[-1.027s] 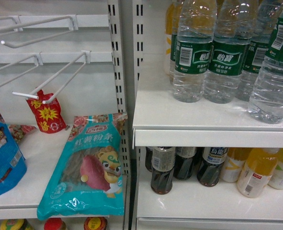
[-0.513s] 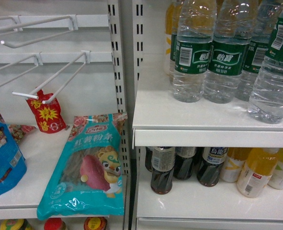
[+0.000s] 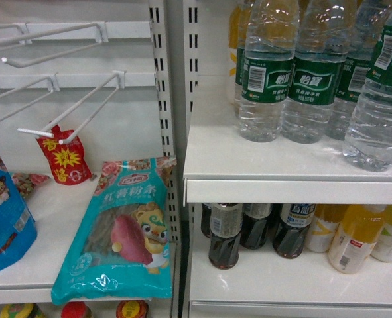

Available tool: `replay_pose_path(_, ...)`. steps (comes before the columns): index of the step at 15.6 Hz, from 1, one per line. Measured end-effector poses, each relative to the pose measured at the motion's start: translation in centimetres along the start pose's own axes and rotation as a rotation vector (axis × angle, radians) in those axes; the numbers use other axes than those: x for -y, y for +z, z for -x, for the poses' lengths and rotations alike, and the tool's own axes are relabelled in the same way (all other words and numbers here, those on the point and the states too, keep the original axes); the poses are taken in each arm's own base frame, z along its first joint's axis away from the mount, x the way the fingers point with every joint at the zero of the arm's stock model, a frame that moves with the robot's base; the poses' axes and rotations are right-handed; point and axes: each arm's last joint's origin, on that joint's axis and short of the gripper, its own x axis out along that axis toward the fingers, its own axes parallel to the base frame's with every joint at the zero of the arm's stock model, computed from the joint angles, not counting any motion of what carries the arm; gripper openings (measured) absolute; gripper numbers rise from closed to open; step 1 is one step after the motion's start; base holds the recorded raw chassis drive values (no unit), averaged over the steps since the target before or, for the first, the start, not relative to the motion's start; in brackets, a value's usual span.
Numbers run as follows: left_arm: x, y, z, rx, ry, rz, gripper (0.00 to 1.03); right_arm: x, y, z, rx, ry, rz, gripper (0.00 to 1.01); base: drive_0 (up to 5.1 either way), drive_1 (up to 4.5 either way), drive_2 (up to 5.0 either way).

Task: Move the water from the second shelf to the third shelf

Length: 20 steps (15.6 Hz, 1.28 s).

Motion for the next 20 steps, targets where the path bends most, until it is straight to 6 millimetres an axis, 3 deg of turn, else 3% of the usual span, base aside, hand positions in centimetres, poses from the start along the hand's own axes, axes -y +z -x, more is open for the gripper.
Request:
replay_pose_path(5, 0.00, 0.00, 0.00, 0.000, -0.001, 0.000, 0.98, 0.00, 0.07, 0.01, 0.007, 0.000, 0.001, 0.02, 0.0, 0.00, 0.0)
replay_pose_path(12, 0.00, 0.00, 0.00, 0.000, -0.001, 0.000, 0.98, 0.00, 0.07, 0.01, 0.008, 0.000, 0.000, 0.93, 0.0, 0.00, 0.0)
replay_pose_path(13, 0.00, 0.00, 0.00, 0.000, -0.001, 0.000, 0.98, 0.00, 0.07, 0.01, 0.008, 0.000, 0.000, 1.00, 0.0, 0.00, 0.0)
replay_pose_path(20, 0.00, 0.00, 0.00, 0.000, -0.001, 0.000, 0.98, 0.00, 0.07, 0.01, 0.008, 0.000, 0.000, 0.98, 0.0, 0.00, 0.0)
